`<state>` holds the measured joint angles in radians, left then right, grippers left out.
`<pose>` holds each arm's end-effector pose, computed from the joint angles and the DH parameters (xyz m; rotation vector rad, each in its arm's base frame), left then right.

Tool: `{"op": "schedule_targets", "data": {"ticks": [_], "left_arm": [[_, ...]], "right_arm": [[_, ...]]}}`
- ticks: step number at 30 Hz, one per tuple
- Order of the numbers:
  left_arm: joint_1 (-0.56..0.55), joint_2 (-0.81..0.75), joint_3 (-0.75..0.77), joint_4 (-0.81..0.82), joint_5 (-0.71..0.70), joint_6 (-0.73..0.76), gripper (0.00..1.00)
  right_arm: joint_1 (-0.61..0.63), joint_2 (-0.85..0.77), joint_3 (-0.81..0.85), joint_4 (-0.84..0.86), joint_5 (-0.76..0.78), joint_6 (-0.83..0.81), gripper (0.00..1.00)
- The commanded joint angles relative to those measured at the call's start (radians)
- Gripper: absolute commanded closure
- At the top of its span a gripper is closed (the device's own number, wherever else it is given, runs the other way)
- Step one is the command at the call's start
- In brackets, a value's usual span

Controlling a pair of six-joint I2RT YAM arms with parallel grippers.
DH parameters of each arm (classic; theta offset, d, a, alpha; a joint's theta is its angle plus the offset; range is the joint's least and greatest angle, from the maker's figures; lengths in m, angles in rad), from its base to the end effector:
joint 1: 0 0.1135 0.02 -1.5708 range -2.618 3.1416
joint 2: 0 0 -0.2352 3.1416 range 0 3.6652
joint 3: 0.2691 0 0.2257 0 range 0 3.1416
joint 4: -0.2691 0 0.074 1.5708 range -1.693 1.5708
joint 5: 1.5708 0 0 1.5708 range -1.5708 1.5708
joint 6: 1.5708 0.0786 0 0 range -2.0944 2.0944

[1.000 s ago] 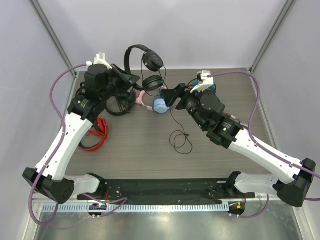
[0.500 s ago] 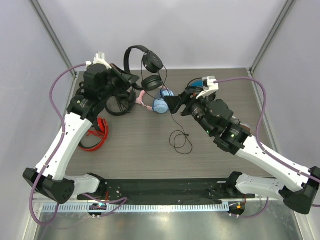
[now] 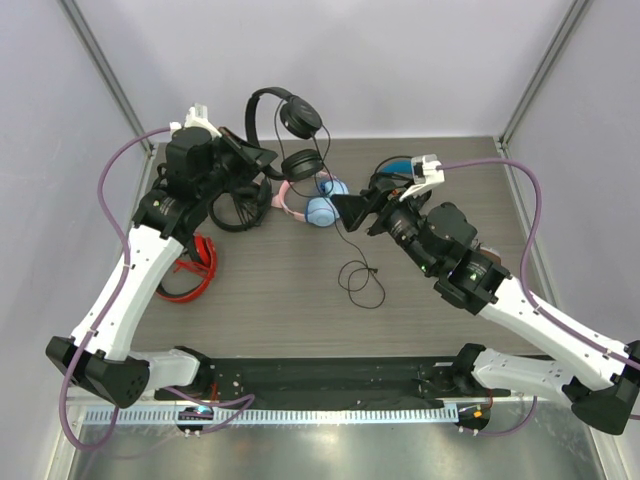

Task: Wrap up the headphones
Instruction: Wrap the headphone cable with the right arm

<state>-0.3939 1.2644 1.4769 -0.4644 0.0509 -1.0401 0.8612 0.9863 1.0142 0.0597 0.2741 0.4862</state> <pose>0.2725 -0.1176 0.4043 -0.5841 1.8660 -1.0334 0.1824 0.1797 0.3888 -0.0590 1.5495 0.8791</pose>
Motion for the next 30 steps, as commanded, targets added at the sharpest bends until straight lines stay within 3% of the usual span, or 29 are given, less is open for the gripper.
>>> {"op": "schedule_targets", "data": {"ticks": [1,6,11,15,20,25,30], "left_arm": [[0.007,-0.020,0.049,0.053,0.027,-0.006,1.00],[0.009,-0.026,0.052,0.047,0.027,-0.005,1.00],[0.010,-0.030,0.060,0.044,0.033,-0.005,1.00],[0.010,-0.031,0.066,0.038,0.041,-0.008,1.00],[0.012,-0.037,0.072,0.036,0.049,-0.009,1.00],[0.012,-0.036,0.072,0.038,0.052,-0.012,1.00],[0.012,-0.037,0.068,0.043,0.061,-0.023,1.00]], "right_arm": [[-0.004,-0.021,-0.006,0.048,0.020,-0.021,0.15],[-0.005,-0.031,-0.011,0.067,0.164,-0.116,0.14],[-0.024,0.064,0.029,0.083,0.212,-0.198,0.11],[-0.076,0.176,0.073,0.094,0.073,-0.245,0.10],[-0.145,0.281,0.109,0.179,-0.215,-0.267,0.08],[-0.152,0.362,0.156,0.222,-0.303,-0.241,0.08],[-0.156,0.399,0.166,0.255,-0.282,-0.221,0.10]]}}
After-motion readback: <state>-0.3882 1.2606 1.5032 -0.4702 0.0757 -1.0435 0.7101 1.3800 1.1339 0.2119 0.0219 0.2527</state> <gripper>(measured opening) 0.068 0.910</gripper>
